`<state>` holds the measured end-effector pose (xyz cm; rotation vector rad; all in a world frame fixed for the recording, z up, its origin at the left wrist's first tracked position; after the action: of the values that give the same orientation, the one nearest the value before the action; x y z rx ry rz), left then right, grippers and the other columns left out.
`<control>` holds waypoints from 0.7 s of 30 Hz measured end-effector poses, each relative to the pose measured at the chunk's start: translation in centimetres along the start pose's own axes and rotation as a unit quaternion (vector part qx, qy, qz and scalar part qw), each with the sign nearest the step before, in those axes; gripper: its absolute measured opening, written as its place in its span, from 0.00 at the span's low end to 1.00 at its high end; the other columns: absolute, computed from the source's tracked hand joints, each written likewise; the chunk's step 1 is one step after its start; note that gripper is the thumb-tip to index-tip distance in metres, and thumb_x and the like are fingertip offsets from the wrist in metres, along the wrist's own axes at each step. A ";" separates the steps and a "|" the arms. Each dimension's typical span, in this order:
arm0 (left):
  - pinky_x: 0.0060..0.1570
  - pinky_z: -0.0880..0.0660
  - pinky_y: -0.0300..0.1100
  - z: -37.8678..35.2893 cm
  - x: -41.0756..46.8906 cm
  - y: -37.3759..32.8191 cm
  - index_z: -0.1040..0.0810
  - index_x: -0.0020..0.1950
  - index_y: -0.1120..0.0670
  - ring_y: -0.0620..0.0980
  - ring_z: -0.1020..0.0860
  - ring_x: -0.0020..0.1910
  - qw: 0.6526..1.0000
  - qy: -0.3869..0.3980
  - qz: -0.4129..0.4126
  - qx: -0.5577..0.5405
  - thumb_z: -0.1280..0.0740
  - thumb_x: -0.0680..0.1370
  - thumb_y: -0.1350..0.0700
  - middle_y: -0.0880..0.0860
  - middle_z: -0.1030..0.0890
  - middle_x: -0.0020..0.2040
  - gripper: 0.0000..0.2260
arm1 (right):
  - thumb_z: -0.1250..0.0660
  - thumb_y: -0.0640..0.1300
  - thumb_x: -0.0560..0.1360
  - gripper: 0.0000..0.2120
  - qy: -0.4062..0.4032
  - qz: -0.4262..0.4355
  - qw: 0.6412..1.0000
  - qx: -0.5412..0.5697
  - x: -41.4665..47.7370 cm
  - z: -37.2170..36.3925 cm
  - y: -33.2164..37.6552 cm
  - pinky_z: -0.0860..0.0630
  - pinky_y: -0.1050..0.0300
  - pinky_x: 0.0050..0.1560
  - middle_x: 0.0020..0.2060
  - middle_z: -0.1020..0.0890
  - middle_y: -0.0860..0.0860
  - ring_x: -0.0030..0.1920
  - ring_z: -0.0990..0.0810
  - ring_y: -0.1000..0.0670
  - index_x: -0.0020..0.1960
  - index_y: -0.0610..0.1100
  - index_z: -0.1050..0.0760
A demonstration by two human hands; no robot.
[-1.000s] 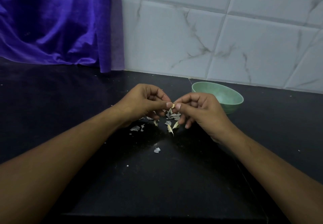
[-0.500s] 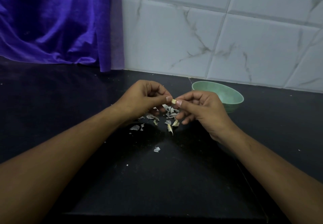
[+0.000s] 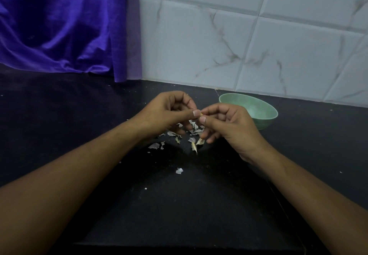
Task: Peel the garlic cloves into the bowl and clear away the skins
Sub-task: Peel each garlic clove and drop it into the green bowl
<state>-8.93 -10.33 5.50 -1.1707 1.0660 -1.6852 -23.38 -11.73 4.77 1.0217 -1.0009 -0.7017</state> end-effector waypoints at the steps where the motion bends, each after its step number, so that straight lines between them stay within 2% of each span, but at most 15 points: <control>1: 0.37 0.18 0.44 0.0 0.0 -0.1 0.21 0.54 0.60 0.52 0.17 0.40 1.000 0.001 -0.002 0.002 0.26 0.79 0.57 0.54 0.16 0.42 0.09 | 0.27 0.36 0.77 0.06 0.004 -0.001 1.000 0.000 0.0 0.0 0.0 0.19 0.57 0.32 0.36 0.15 0.43 0.34 0.15 0.45 0.53 0.36 0.19; 7: 0.36 0.19 0.43 -0.3 -0.1 0.0 0.22 0.53 0.61 0.51 0.16 0.41 1.000 0.016 0.012 -0.020 0.26 0.78 0.58 0.59 0.18 0.44 0.09 | 0.27 0.33 0.76 0.09 0.014 0.013 1.000 0.024 -0.1 -0.2 0.7 0.17 0.55 0.36 0.43 0.14 0.36 0.38 0.14 0.43 0.56 0.35 0.18; 11: 0.35 0.18 0.41 -0.3 -0.1 0.2 0.20 0.49 0.58 0.50 0.16 0.41 0.998 0.014 0.027 -0.048 0.24 0.75 0.58 0.58 0.18 0.42 0.08 | 0.28 0.32 0.76 0.07 0.021 0.021 0.999 0.013 -0.2 -0.4 1.0 0.16 0.54 0.39 0.41 0.13 0.40 0.40 0.14 0.43 0.55 0.33 0.18; 15: 0.35 0.18 0.40 -0.3 -0.2 0.1 0.20 0.47 0.57 0.50 0.16 0.41 0.998 0.019 0.033 -0.052 0.23 0.70 0.55 0.59 0.18 0.41 0.11 | 0.28 0.31 0.76 0.08 0.020 0.020 1.000 0.006 -0.3 -0.5 1.1 0.16 0.52 0.40 0.41 0.14 0.37 0.41 0.13 0.41 0.55 0.31 0.19; 21: 0.37 0.18 0.40 -0.6 -0.3 0.2 0.19 0.47 0.59 0.48 0.17 0.39 0.996 0.039 0.039 -0.069 0.24 0.72 0.55 0.58 0.17 0.39 0.10 | 0.29 0.33 0.77 0.06 0.035 0.014 0.999 0.017 -0.8 -1.1 1.5 0.15 0.54 0.43 0.43 0.12 0.40 0.43 0.12 0.42 0.53 0.36 0.18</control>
<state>-9.38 -10.05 5.13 -1.1423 1.2786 -1.6300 -22.60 -10.07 5.74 1.0537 -0.9666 -0.6236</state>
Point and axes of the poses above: each hand's wrist, its own x-axis towards the middle knuckle, its own z-axis out of the back of the hand, y = z × x, the point moved 10 cm from there along x, towards the middle knuckle
